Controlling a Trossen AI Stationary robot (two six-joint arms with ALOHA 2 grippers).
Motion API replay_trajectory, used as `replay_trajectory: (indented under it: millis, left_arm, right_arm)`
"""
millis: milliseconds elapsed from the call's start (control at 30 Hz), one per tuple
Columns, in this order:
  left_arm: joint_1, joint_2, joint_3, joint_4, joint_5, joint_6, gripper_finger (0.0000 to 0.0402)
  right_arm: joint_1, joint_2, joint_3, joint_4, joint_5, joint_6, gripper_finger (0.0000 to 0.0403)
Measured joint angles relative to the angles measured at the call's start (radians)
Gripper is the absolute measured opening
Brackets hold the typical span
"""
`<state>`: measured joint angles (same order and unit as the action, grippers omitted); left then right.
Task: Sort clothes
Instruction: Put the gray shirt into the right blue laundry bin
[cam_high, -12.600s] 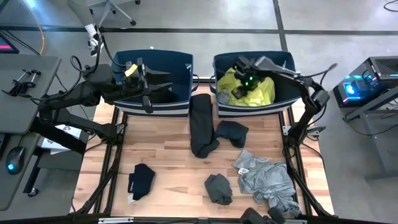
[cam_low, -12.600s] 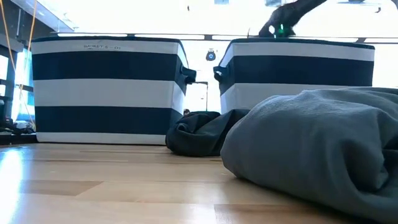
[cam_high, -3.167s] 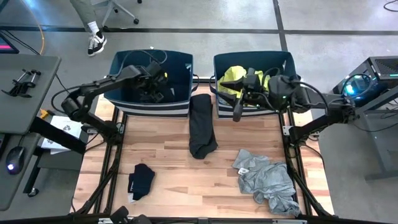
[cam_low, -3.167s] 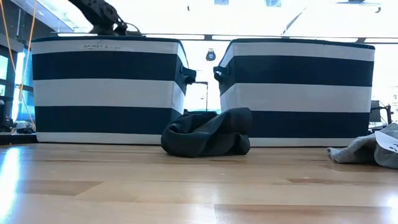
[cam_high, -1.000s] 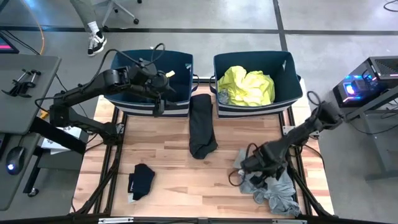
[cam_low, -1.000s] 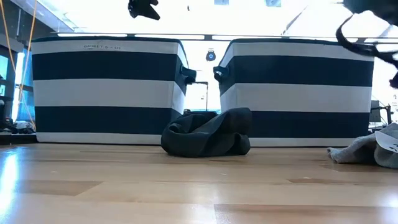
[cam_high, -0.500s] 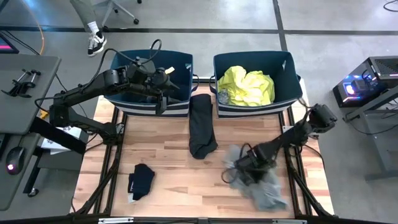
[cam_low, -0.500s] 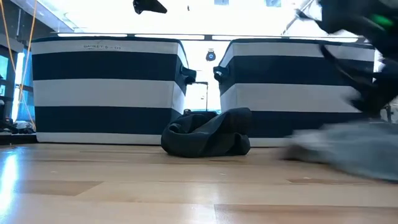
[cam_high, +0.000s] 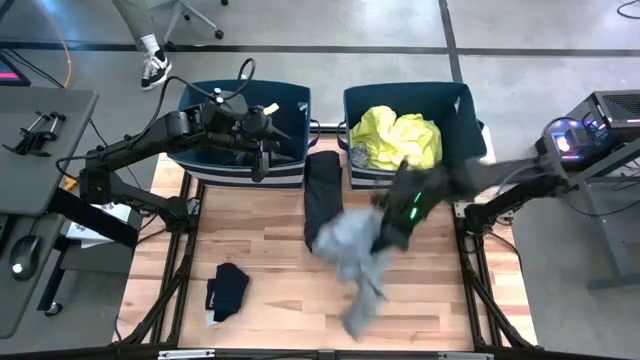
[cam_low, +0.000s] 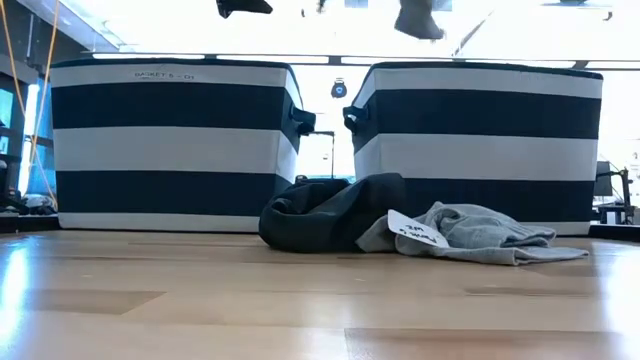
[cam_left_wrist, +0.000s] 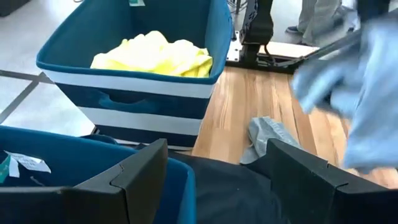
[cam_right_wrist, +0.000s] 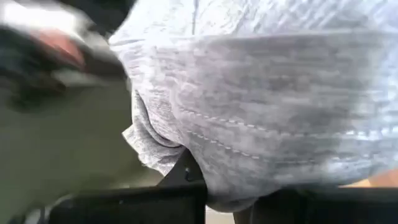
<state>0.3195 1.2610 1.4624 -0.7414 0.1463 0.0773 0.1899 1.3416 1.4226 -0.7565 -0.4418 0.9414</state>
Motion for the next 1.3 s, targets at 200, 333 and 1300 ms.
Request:
replay_trajectory:
  millis: [200, 333, 1300]
  left_arm:
    - [-0.001, 0.0, 0.0, 0.007, 0.0, -0.036, 0.0257]
    - [-0.002, 0.001, 0.0, 0.01, 0.0, -0.042, 0.0257]
    - [-0.002, 0.001, 0.0, 0.112, -0.003, -0.057, 0.0257]
  right_arm:
    - [-0.168, -0.018, 0.391, -0.208, 0.232, -0.241, 0.001]
    - [-0.277, 0.004, 0.67, -0.312, 0.458, -0.391, 0.001]
    - [-1.016, 0.202, -0.344, -0.289, 0.443, -0.534, 0.004]
